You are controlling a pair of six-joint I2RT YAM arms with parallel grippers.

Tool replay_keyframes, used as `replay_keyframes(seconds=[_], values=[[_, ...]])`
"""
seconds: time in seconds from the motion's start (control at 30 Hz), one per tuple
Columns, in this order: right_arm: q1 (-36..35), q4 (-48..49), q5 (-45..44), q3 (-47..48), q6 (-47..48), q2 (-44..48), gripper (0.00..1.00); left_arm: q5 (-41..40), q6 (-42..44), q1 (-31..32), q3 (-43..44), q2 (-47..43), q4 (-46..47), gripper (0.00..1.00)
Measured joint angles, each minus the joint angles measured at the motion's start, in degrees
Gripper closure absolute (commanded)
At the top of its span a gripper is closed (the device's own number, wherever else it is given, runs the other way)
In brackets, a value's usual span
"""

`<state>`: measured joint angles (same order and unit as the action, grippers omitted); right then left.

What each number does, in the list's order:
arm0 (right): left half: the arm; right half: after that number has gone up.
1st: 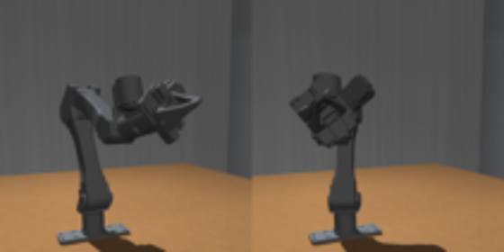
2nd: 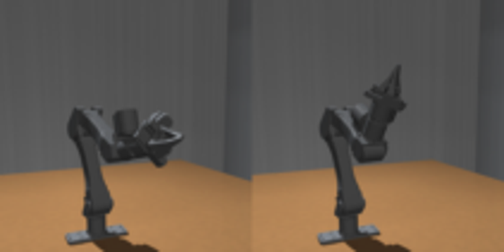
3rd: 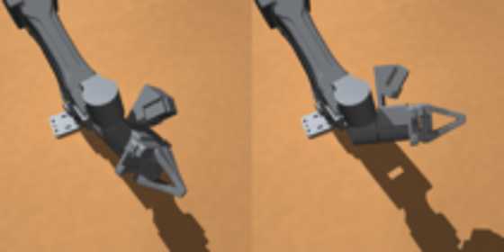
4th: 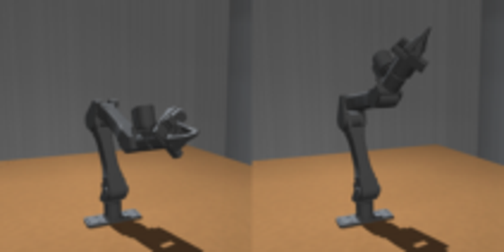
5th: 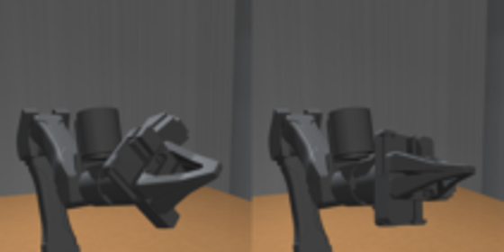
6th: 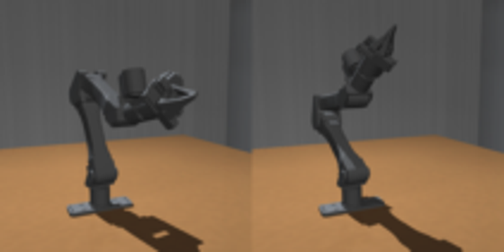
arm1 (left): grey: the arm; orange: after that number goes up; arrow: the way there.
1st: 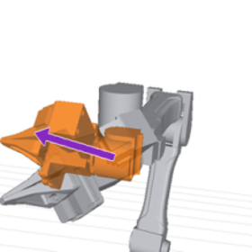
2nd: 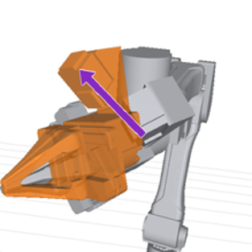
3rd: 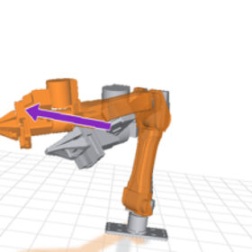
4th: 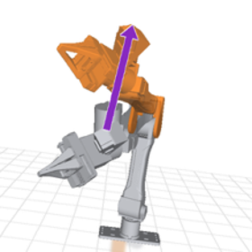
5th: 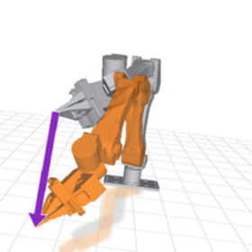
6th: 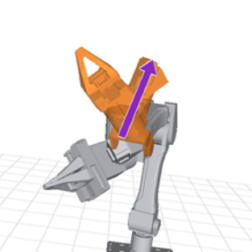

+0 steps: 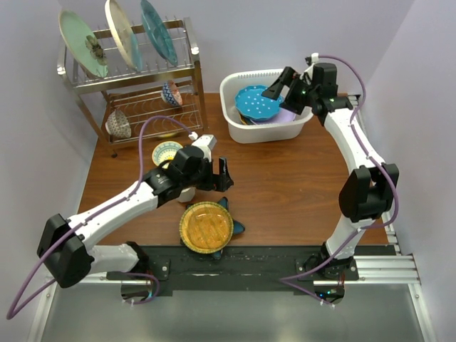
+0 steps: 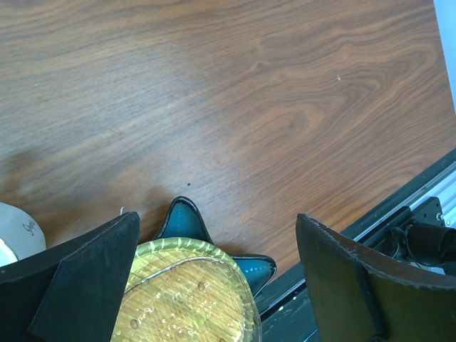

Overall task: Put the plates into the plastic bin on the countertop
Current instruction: Pick up the plate from the corner of the board.

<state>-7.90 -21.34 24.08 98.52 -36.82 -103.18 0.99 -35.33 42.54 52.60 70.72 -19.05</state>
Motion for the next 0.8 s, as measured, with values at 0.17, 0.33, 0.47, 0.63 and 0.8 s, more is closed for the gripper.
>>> replay_keyframes(seconds=[0.17,0.33,0.47,0.63,0.8], values=[[-3.32,-1.4,-1.09,-2.86,1.38,3.74,0.01,-0.04,0.0,0.0,0.0,-0.63,-0.37,0.03],[-5.68,-1.99,-1.97,-6.32,2.49,8.57,0.01,-0.76,0.0,0.0,0.0,-1.07,-1.38,0.03],[-7.85,-1.79,-2.23,-10.12,3.37,11.96,0.01,-1.42,0.0,0.0,0.0,-1.51,-1.86,0.03],[-11.04,-1.81,-2.56,-17.53,4.0,14.88,0.02,-1.7,0.0,0.0,0.0,-2.23,-2.62,0.03],[-14.27,-1.9,-2.78,-27.08,4.17,17.97,0.02,-2.08,-0.04,0.0,-0.02,-2.97,-3.34,0.04]])
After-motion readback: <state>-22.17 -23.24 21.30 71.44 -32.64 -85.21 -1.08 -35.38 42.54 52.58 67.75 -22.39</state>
